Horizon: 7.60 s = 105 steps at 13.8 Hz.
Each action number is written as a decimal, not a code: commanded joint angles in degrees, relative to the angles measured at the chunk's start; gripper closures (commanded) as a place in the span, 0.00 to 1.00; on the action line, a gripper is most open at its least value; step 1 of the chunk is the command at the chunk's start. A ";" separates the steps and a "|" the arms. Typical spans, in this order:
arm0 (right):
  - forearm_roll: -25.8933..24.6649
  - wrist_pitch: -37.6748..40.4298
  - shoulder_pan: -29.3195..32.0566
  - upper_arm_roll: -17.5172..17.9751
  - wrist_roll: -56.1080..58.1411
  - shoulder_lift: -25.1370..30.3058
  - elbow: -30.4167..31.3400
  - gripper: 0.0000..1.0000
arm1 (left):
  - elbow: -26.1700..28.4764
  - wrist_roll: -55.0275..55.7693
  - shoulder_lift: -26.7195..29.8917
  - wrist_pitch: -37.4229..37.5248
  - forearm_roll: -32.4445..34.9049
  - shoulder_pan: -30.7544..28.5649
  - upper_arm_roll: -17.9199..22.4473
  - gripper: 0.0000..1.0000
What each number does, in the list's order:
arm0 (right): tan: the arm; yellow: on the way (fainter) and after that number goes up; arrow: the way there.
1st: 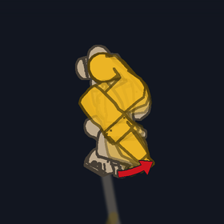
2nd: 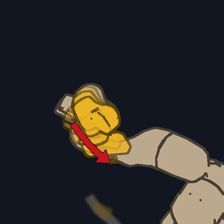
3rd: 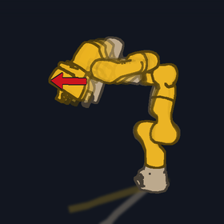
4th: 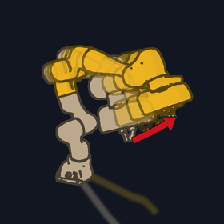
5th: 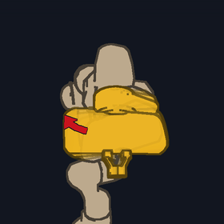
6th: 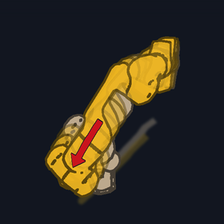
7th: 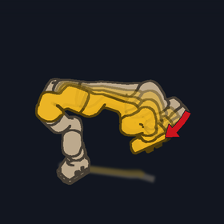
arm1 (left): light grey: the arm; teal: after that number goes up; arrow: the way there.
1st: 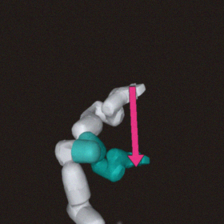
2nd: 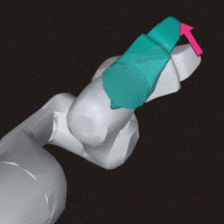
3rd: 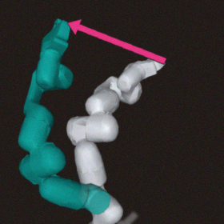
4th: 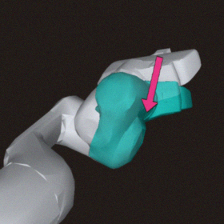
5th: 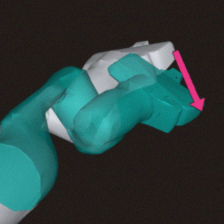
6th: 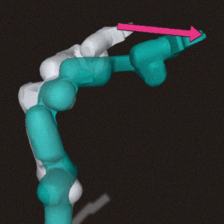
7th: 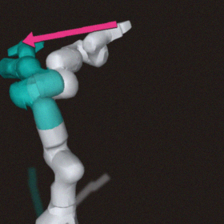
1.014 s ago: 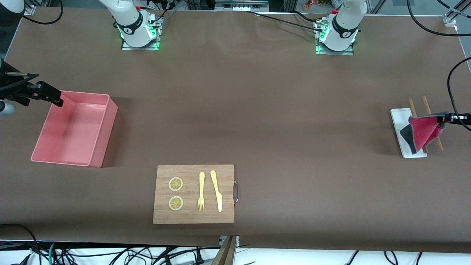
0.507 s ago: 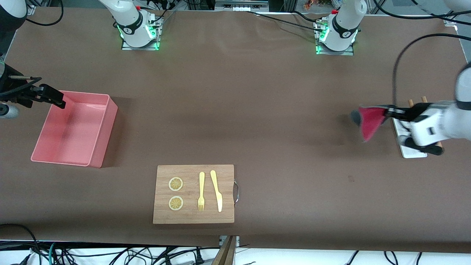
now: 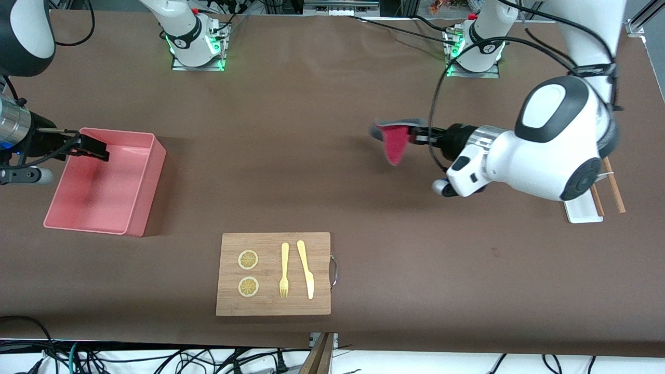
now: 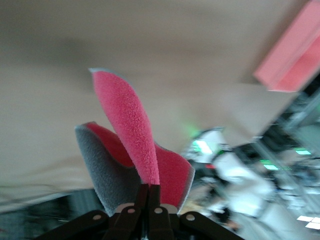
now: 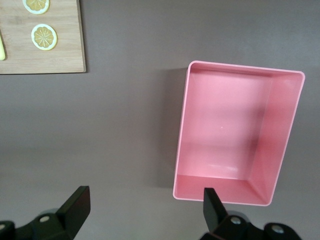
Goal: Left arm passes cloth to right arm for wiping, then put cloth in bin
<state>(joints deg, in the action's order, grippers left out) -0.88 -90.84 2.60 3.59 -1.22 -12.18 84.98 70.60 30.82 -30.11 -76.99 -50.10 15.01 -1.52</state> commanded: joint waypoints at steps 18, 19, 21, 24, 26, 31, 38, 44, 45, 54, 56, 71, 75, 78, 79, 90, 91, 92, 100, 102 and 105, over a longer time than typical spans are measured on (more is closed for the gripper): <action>24.61 -8.99 -9.09 0.63 -57.72 -3.11 -1.14 0.00 | -2.23 21.57 -5.74 -39.82 -28.21 17.78 1.08 1.00; 25.05 -9.79 -10.23 0.63 -60.71 -3.11 -1.22 0.00 | -2.23 21.57 -5.74 -39.82 -28.21 17.78 1.08 1.00; 26.63 -10.15 -12.17 0.63 -66.43 -3.11 -1.14 0.00 | -2.23 21.66 -5.57 -39.82 -28.21 17.69 1.08 1.00; 27.34 -13.47 -15.06 0.72 -75.13 -3.99 -1.22 0.00 | -2.14 21.74 -5.48 -39.73 -28.12 17.43 1.08 1.00; 27.52 -15.33 -17.70 0.72 -80.23 -4.52 -1.22 0.00 | -2.14 22.27 -5.39 -39.73 -28.03 17.34 1.08 1.00; 27.60 -15.33 -21.31 0.72 -84.03 -5.14 -1.22 0.00 | -2.14 22.71 -5.31 -39.65 -27.77 17.16 1.08 1.00; 33.58 -15.42 -22.28 0.46 -82.29 -6.28 -1.31 1.00 | -2.05 22.89 -5.22 -39.38 -27.59 16.99 1.26 0.99; 33.58 -15.42 -22.28 0.46 -81.75 -6.37 -1.31 1.00 | -2.05 23.15 -5.13 -39.38 -27.33 16.90 1.61 0.94; 33.58 -15.42 -22.28 0.46 -81.49 -6.37 -1.31 1.00 | -2.05 23.15 -5.13 -39.38 -27.33 16.81 1.61 0.92; 32.79 -14.54 -22.11 0.02 -76.49 -6.45 -1.31 1.00 | -1.79 23.15 -4.60 -39.21 -25.31 16.37 1.61 0.59; 32.61 -13.76 -22.20 0.11 -74.02 -7.15 -1.05 1.00 | -1.44 22.54 -4.51 -37.46 -24.87 14.97 1.69 0.00; 30.33 -12.26 -25.44 0.54 -65.23 -18.40 -0.70 1.00 | 0.94 -11.25 6.62 1.11 31.31 -6.56 1.43 0.00; 27.88 -12.17 -27.81 0.54 -65.05 -22.44 -0.61 1.00 | 12.15 -24.28 22.07 5.19 40.50 -10.96 1.35 0.00; 26.29 -11.21 -28.52 0.54 -62.43 -24.82 -0.52 1.00 | 28.58 -25.89 35.18 -3.32 42.90 -11.05 0.99 0.00; 26.20 -10.24 -28.44 0.46 -61.02 -25.35 -0.52 1.00 | 31.76 -25.89 37.04 -6.04 43.42 -10.97 0.91 0.00; 14.10 -6.83 -18.08 -0.33 -40.64 -28.96 -0.96 1.00 | 15.70 -30.02 23.96 -5.72 51.07 -10.96 0.11 0.00; 11.46 -4.81 -16.93 -0.33 -38.09 -28.78 -1.13 1.00 | 15.79 -30.02 24.05 -5.72 50.90 -11.05 0.29 0.00; 9.87 -3.92 -15.79 -0.33 -35.72 -28.60 -1.22 1.00 | 16.14 -29.85 24.31 -5.72 50.55 -11.14 0.38 0.00; 2.91 -0.30 -10.60 -0.51 -22.43 -27.55 -0.87 1.00 | 14.91 -29.15 24.23 -6.07 50.28 -10.97 0.20 0.00; 3.60 -0.74 -11.55 -0.42 -23.21 -27.90 -0.87 1.00 | 14.30 -29.23 23.79 -5.72 50.89 -10.61 0.20 0.00; 6.76 -2.14 -14.97 -0.07 -30.39 -28.51 -0.70 1.00 | 14.21 -29.23 23.70 -6.16 50.98 -10.61 0.20 0.00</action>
<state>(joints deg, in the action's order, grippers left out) 4.35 -92.26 -9.76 3.33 -27.17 -40.81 83.84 86.76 2.71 -5.55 -84.15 -0.58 4.14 -1.22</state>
